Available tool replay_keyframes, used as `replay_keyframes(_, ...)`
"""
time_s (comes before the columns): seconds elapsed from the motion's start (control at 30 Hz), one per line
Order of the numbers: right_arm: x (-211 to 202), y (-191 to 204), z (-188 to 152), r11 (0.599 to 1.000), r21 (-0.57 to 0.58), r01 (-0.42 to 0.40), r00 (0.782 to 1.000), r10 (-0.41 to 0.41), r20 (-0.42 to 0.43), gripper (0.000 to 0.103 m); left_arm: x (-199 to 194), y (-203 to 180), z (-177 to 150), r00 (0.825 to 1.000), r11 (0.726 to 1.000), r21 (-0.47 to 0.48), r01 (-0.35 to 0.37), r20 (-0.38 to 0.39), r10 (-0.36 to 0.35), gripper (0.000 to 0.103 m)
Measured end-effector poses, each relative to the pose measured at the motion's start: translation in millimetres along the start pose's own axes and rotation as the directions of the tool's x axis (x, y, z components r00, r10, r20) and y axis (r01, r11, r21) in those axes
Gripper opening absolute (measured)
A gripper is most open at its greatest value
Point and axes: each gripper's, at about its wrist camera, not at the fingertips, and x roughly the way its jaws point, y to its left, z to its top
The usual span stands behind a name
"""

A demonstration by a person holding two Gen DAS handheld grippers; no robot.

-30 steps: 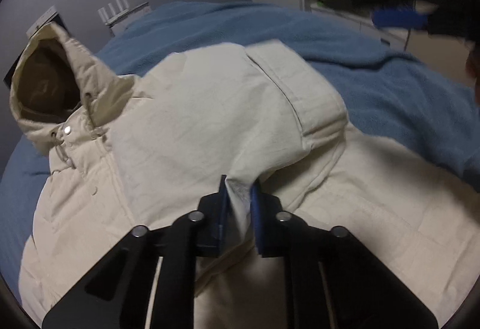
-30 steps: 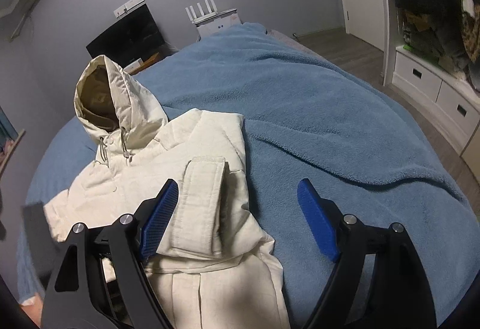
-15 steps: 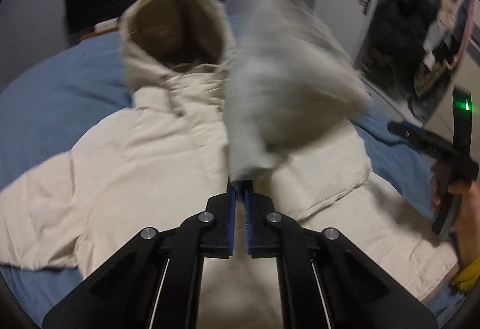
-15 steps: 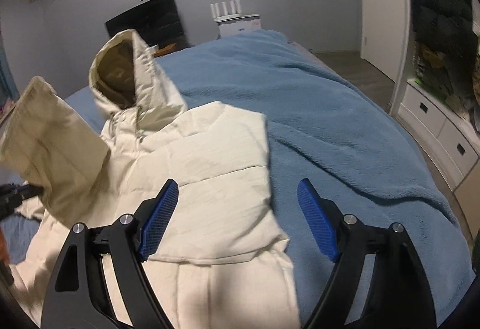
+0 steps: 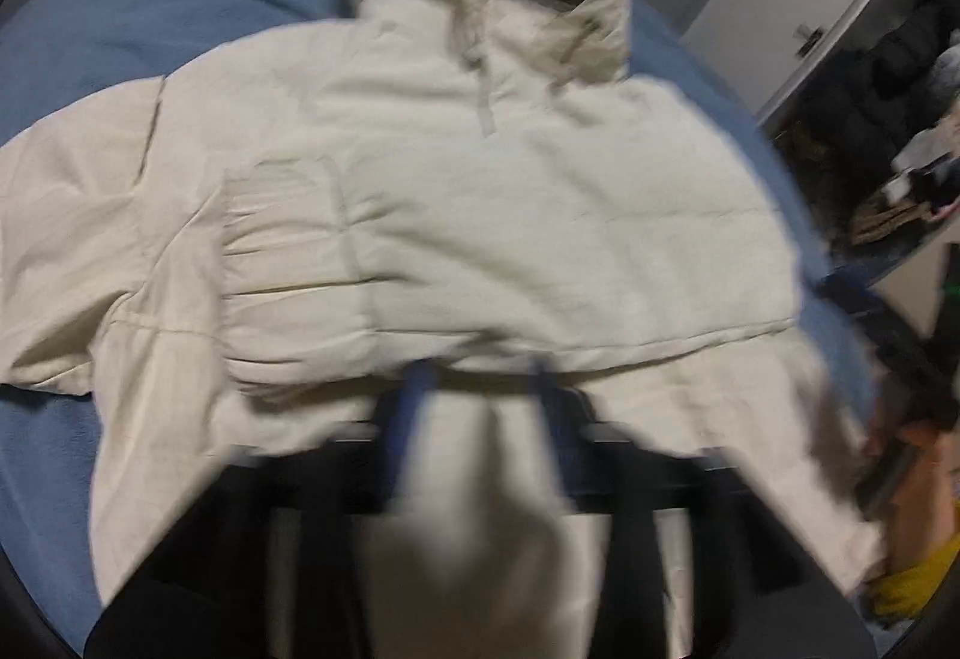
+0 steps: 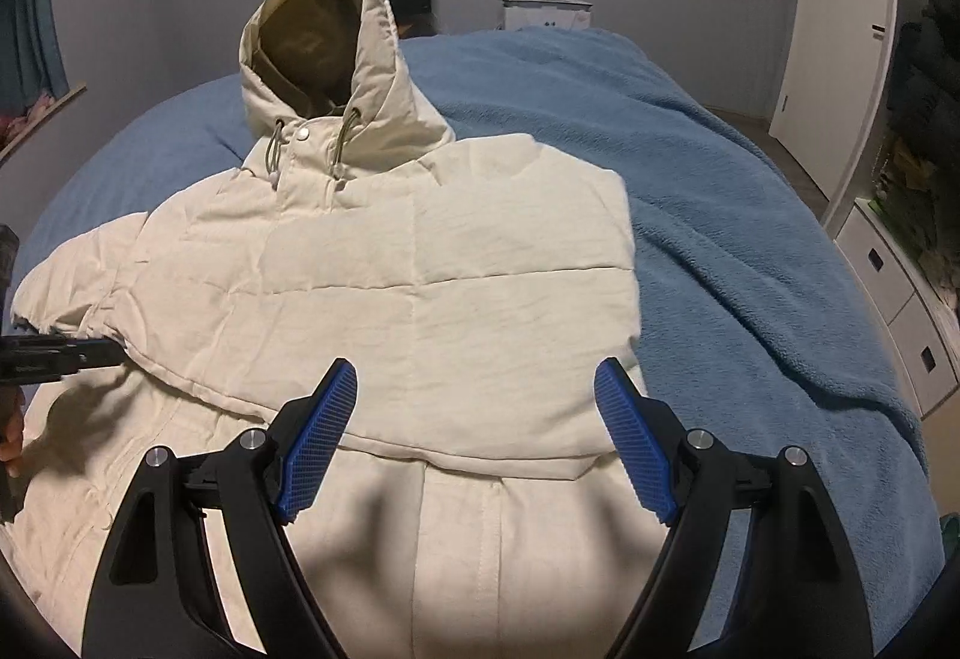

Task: Fold large clothes

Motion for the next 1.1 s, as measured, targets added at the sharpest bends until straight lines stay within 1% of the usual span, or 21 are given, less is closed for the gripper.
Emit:
replay_keyframes(0.03,3,0,2,1.000,0.002,-0.003,1.000,0.003,-0.008,0.078,-6,-2,-1,1.000,1.000,0.006,-0.002,0.024,0.002,0.064)
replay_keyframes(0.07,6,2,4,1.000,0.002,-0.006,1.000,0.006,-0.015,0.078,-15,-8,-2,0.998,1.000,0.023,-0.022,0.058,0.020,0.070)
replay_keyframes(0.17,13,6,14,1.000,-0.017,-0.005,1.000,0.004,-0.015,0.078,-34,-25,1,0.989,0.995,0.086,-0.046,0.144,0.033,0.071)
replay_keyframes(0.2,15,6,17,1.000,-0.025,-0.004,1.000,0.003,-0.012,0.078,-38,-30,2,0.983,0.992,0.109,-0.065,0.176,0.045,0.074)
replay_keyframes(0.27,22,9,23,0.999,-0.045,0.000,1.000,-0.001,-0.005,0.078,-31,-33,9,0.978,0.985,0.133,-0.106,0.194,0.079,0.077)
replay_keyframes(0.4,41,10,25,0.999,-0.048,-0.010,1.000,0.009,-0.024,0.080,1,-8,23,0.982,0.987,0.079,-0.141,0.138,0.130,0.077)
replay_keyframes(0.43,47,9,24,0.999,-0.051,-0.008,0.999,0.006,-0.032,0.081,8,0,23,0.980,0.984,0.075,-0.164,0.124,0.154,0.077)
replay_keyframes(0.57,70,7,13,0.998,-0.067,0.007,0.996,-0.013,-0.084,0.081,30,16,19,0.970,0.965,0.118,-0.234,0.093,0.224,0.077)
replay_keyframes(0.6,76,6,9,0.997,-0.070,0.011,0.995,-0.018,-0.097,0.081,34,20,18,0.970,0.963,0.121,-0.239,0.081,0.231,0.077)
replay_keyframes(0.67,86,4,3,0.998,-0.065,0.007,0.994,-0.014,-0.110,0.084,44,29,15,0.975,0.970,0.102,-0.222,0.051,0.218,0.077)
replay_keyframes(0.73,95,1,-3,0.998,-0.060,0.006,0.992,-0.013,-0.126,0.085,51,32,12,0.975,0.969,0.103,-0.223,0.038,0.220,0.078)
replay_keyframes(0.8,106,-1,-8,0.999,-0.046,0.000,0.991,-0.006,-0.136,0.086,56,28,9,0.969,0.960,0.137,-0.245,0.040,0.242,0.078)
replay_keyframes(0.9,110,-1,-12,0.999,-0.047,0.002,0.991,-0.008,-0.131,0.088,60,25,5,0.963,0.950,0.161,-0.268,0.042,0.265,0.079)
replay_keyframes(1.0,110,-1,-13,0.999,-0.045,-0.004,0.992,-0.002,-0.125,0.094,59,25,5,0.965,0.952,0.156,-0.264,0.047,0.259,0.081)
replay_keyframes(1.1,109,-1,-14,0.999,-0.041,-0.012,0.992,0.007,-0.125,0.095,54,23,5,0.964,0.954,0.146,-0.263,0.068,0.255,0.083)
